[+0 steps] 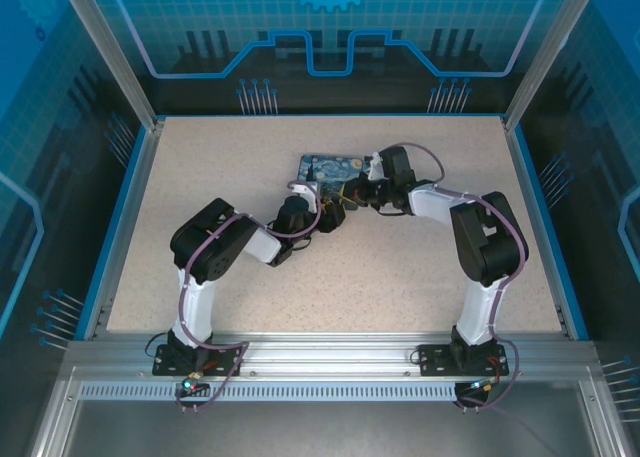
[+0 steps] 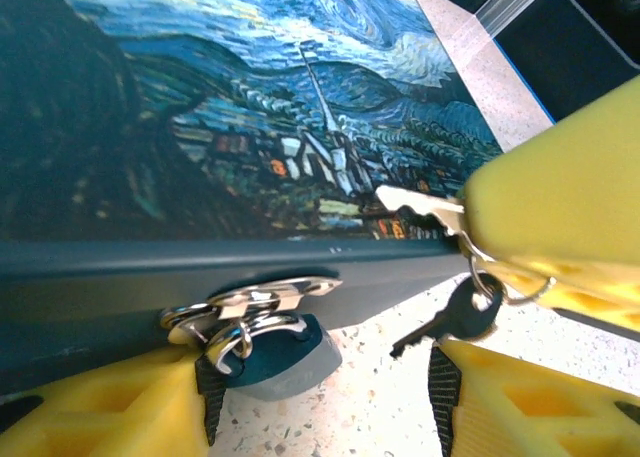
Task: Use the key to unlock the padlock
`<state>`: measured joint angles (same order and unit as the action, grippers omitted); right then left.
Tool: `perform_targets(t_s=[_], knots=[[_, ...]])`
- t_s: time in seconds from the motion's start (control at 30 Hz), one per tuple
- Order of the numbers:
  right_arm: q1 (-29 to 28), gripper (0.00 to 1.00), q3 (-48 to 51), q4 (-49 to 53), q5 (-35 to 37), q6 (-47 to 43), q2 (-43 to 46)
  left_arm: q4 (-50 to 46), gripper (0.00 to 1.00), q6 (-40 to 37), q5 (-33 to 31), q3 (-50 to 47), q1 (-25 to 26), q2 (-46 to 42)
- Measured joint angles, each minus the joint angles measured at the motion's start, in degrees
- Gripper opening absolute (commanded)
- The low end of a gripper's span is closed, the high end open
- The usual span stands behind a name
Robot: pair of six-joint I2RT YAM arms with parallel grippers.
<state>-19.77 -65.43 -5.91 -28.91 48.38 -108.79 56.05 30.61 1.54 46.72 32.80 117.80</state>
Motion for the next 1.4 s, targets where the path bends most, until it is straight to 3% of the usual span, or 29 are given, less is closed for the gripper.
perform_targets(t_s=[0.4, 0.87, 1.07, 1.4], knots=[[2.0, 0.0, -12.0, 7.8, 2.7, -3.0, -0.4, 3.2, 0.59, 2.6, 0.0, -0.6, 0.0, 0.0], [4.2, 0.0, -12.7, 12.8, 5.1, -5.6, -5.1, 2.7, 0.7, 2.5, 0.0, -1.0, -0.1, 0.0], [4.2, 0.0, -12.7, 12.9, 5.1, -5.9, -5.1, -2.9, 0.76, -0.8, -0.2, -1.3, -0.5, -2.0], [4.2, 0.0, -12.7, 12.9, 4.9, -6.0, -5.2, -12.2, 0.77, -8.6, -0.3, 2.4, -0.7, -2.7]])
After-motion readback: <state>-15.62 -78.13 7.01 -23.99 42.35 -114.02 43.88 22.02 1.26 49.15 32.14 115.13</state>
